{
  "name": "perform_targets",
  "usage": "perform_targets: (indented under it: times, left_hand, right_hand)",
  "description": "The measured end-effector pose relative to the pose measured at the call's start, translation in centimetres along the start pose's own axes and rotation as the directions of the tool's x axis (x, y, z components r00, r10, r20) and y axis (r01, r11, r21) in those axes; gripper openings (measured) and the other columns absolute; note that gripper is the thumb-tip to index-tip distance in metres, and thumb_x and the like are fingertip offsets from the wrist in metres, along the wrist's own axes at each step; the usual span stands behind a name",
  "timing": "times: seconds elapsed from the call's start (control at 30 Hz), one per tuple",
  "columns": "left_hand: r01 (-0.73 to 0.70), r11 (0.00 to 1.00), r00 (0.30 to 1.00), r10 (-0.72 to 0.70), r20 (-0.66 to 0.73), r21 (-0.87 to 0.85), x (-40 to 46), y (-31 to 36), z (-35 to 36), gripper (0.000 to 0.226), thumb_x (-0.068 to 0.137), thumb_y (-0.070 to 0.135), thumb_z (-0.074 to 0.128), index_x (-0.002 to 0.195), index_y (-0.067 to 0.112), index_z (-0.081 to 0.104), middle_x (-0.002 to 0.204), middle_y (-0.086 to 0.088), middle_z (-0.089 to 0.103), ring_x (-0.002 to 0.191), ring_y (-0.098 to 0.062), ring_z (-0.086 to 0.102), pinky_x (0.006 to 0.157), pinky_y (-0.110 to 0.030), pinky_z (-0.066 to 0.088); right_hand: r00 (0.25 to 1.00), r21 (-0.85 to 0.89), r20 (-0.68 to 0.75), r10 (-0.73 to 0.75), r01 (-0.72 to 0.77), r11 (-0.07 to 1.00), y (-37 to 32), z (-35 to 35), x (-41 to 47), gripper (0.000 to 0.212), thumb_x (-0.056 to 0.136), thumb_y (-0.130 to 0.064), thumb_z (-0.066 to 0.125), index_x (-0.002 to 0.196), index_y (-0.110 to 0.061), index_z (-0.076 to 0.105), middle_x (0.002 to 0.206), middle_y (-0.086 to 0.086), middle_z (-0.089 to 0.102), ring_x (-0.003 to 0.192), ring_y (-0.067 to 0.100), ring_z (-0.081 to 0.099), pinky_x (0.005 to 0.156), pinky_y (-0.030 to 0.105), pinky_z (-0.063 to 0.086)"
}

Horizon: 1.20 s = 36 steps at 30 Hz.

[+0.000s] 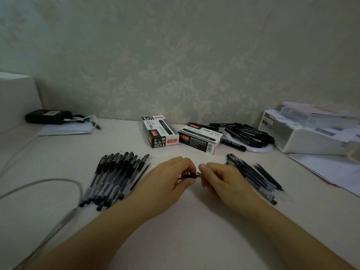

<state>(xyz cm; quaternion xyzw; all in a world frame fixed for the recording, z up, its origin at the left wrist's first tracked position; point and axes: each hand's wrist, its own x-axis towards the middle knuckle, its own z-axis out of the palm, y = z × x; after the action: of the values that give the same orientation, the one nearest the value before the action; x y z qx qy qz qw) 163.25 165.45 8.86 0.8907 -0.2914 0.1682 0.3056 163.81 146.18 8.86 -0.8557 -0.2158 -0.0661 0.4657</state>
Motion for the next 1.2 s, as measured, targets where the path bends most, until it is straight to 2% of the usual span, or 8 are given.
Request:
perform_targets:
  times: [0.2, 0.4, 0.57, 0.63, 0.73, 0.9, 1.03, 1.2]
  left_hand:
    - [0.024, 0.999, 1.0, -0.025, -0.019, -0.021, 0.1, -0.2, 0.0, 0.009, 0.094, 0.031, 0.058, 0.101, 0.027, 0.062, 0.093, 0.015, 0.059, 0.086, 0.001, 0.053, 0.076, -0.018, 0.045]
    - [-0.043, 0.999, 0.997, 0.043, -0.069, 0.003, 0.4, 0.1, -0.4, 0.004, 0.091, 0.025, 0.063, 0.092, 0.022, 0.064, 0.085, 0.011, 0.056, 0.079, -0.005, 0.052, 0.07, -0.022, 0.044]
    - [-0.035, 0.999, 0.993, 0.039, -0.113, 0.041, 0.4, 0.1, -0.3, 0.003, 0.09, 0.026, 0.064, 0.089, 0.023, 0.063, 0.082, 0.013, 0.053, 0.076, -0.003, 0.05, 0.066, -0.014, 0.04]
    - [0.008, 0.998, 0.991, 0.0, -0.136, 0.055, 0.3, -0.2, -0.3, 0.004, 0.091, 0.029, 0.062, 0.091, 0.025, 0.063, 0.082, 0.014, 0.053, 0.076, -0.003, 0.051, 0.067, -0.016, 0.042]
    - [0.068, 0.995, 0.987, -0.056, -0.153, 0.071, 0.2, -0.8, -0.4, 0.009, 0.094, 0.032, 0.056, 0.094, 0.026, 0.063, 0.083, 0.015, 0.055, 0.079, -0.002, 0.05, 0.07, -0.019, 0.042]
    - [0.089, 0.991, 0.993, -0.08, -0.091, 0.105, 0.1, -1.1, -0.2, 0.015, 0.097, 0.037, 0.049, 0.101, 0.029, 0.062, 0.084, 0.016, 0.055, 0.079, 0.0, 0.05, 0.067, -0.011, 0.036]
    - [0.102, 0.989, 0.993, -0.095, -0.065, 0.111, 0.0, -1.3, -0.1, 0.017, 0.097, 0.039, 0.049, 0.104, 0.032, 0.062, 0.084, 0.016, 0.053, 0.078, 0.003, 0.049, 0.066, -0.009, 0.035]
    - [0.108, 0.989, 0.994, -0.104, -0.046, 0.101, 0.0, -1.5, -0.2, 0.016, 0.095, 0.039, 0.052, 0.103, 0.031, 0.064, 0.079, 0.017, 0.05, 0.077, 0.001, 0.05, 0.067, -0.012, 0.036]
  right_hand:
    - [0.998, 0.011, 0.05, -0.03, 0.029, 1.0, 0.2, -0.1, 0.1, 0.015, 0.097, -0.036, 0.057, 0.088, -0.025, 0.063, 0.073, -0.006, 0.065, 0.061, 0.003, 0.055, 0.058, 0.017, 0.046]
    - [0.999, 0.068, 0.045, -0.029, 0.026, 0.997, 0.5, 0.1, 0.2, 0.027, 0.099, -0.035, 0.051, 0.081, -0.017, 0.058, 0.06, -0.011, 0.048, 0.056, 0.005, 0.041, 0.055, 0.02, 0.035]
    - [1.0, 0.105, 0.0, 0.021, -0.021, 0.994, 0.1, 0.2, 0.3, 0.031, 0.095, -0.047, 0.049, 0.081, -0.024, 0.064, 0.069, -0.004, 0.062, 0.062, 0.008, 0.054, 0.061, 0.023, 0.046]
    - [0.993, 0.031, -0.105, 0.049, -0.046, 0.998, 0.4, -0.2, 0.4, 0.035, 0.094, -0.054, 0.044, 0.086, -0.029, 0.066, 0.076, -0.007, 0.066, 0.066, 0.002, 0.057, 0.063, 0.018, 0.048]
    - [0.972, -0.304, -0.226, 0.055, -0.124, 0.944, 1.3, -1.0, 0.5, 0.019, 0.093, -0.046, 0.057, 0.101, -0.031, 0.066, 0.09, -0.014, 0.059, 0.077, 0.001, 0.054, 0.067, 0.016, 0.041]
    - [0.986, -0.475, -0.123, 0.111, -0.156, 0.866, 2.3, -0.7, 0.5, 0.031, 0.087, -0.044, 0.069, 0.113, -0.027, 0.068, 0.104, -0.008, 0.051, 0.093, 0.008, 0.049, 0.082, 0.021, 0.041]
    - [0.991, -0.459, -0.115, 0.071, -0.116, 0.881, 2.3, -0.7, 0.5, 0.006, 0.091, -0.028, 0.067, 0.097, -0.029, 0.068, 0.099, -0.01, 0.05, 0.087, 0.003, 0.048, 0.072, 0.007, 0.035]
    - [0.994, -0.24, -0.108, 0.016, -0.042, 0.97, 1.5, -0.5, 0.5, 0.011, 0.092, -0.021, 0.067, 0.09, -0.032, 0.066, 0.091, -0.016, 0.064, 0.086, 0.001, 0.058, 0.073, 0.013, 0.046]
